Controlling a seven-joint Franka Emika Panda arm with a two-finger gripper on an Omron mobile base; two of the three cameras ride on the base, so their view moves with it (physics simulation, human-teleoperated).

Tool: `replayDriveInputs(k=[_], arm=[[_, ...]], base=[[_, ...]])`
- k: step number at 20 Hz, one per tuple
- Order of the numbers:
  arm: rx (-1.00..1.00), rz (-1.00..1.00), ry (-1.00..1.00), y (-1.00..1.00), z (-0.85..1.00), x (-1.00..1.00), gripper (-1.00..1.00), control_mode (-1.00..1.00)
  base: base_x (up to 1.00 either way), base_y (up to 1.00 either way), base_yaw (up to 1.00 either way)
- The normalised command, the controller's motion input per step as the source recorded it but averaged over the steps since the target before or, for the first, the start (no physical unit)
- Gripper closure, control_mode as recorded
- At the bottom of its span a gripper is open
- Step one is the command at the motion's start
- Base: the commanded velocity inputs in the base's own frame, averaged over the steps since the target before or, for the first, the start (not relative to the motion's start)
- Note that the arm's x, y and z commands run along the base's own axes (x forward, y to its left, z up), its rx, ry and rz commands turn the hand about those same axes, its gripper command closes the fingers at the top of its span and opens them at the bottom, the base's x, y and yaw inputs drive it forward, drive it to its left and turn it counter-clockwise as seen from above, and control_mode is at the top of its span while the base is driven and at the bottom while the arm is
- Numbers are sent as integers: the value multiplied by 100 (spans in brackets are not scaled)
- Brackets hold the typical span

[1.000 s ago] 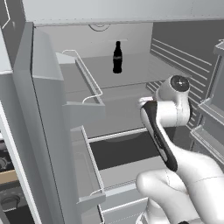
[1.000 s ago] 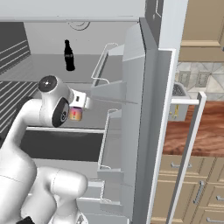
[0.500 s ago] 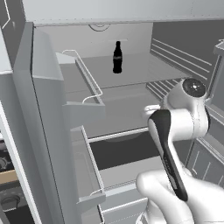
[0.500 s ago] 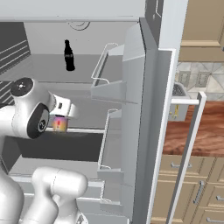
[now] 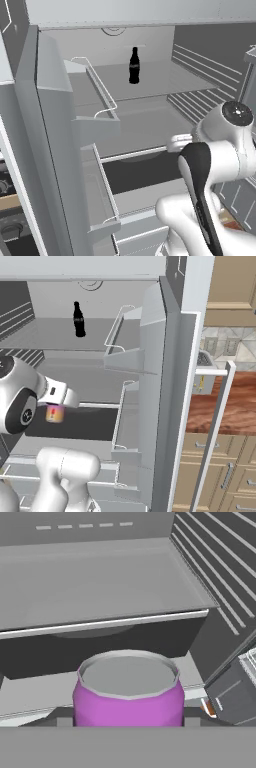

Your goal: Open the fridge, grab two sodas, and place both sodas inside the bowl with ice on the dining counter.

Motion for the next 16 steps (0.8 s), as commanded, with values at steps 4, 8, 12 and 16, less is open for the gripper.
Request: replayDriveInputs(k=[4, 8, 12, 16], arm=[[-1, 0, 0, 2, 0, 0, 100, 100], [0, 0, 0, 0, 0, 0, 100, 100], [0, 0, 0, 0, 0, 0, 100, 100], [0, 0, 0, 0, 0, 0, 100, 100]], base=[[-30, 11, -3], [-67, 19, -31], [-78, 13, -41], [-85, 16, -45]])
